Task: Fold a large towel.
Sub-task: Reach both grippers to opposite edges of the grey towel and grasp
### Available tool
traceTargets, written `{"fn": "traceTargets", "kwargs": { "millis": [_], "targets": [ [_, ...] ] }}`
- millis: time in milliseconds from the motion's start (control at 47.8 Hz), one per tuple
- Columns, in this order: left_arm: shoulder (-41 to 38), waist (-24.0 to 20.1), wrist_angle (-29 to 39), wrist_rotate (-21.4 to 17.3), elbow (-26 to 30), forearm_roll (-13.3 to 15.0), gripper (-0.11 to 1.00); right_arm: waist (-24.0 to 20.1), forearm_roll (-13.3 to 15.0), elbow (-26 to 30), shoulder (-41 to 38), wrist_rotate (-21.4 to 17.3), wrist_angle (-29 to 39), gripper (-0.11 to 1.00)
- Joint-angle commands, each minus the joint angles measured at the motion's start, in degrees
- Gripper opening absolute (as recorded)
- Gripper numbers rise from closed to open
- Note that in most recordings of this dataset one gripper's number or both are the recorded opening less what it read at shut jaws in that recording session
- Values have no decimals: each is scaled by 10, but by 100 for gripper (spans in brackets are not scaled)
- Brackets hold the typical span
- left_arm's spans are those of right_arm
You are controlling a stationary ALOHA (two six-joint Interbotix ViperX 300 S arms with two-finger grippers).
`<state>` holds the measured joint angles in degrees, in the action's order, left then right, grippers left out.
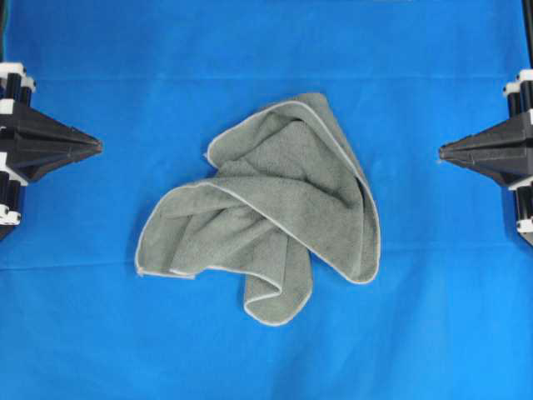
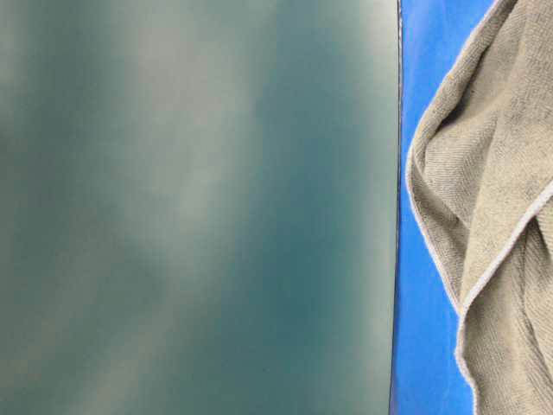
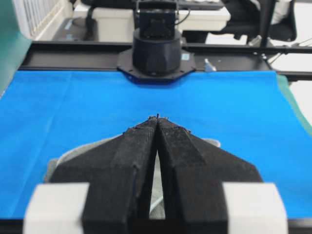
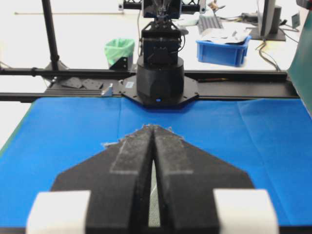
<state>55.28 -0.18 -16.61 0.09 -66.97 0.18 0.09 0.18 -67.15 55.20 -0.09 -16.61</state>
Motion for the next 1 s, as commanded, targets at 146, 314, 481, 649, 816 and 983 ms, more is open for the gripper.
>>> {"fn": "traceTargets", "kwargs": {
  "millis": [146, 314, 481, 649, 816, 983],
  "targets": [
    [-36, 18, 73, 51, 16, 24, 0, -4, -1, 40, -30, -4, 98, 0],
    [-69, 54, 89, 111, 12, 24, 0, -18, -3, 51, -73, -28, 179, 0],
    [-137, 71, 97, 165, 7, 24, 1, -49, -4, 49, -142, -78, 199, 0],
    [-218, 70, 71, 219, -4, 24, 17, -75, -4, 61, -230, -127, 209, 1],
    [-322, 46, 54, 272, -12, 24, 68, -76, -1, 88, -324, -149, 229, 39],
    [-397, 40, 37, 291, -4, 24, 85, -80, -4, 117, -410, -155, 231, 68]
  ]
}}
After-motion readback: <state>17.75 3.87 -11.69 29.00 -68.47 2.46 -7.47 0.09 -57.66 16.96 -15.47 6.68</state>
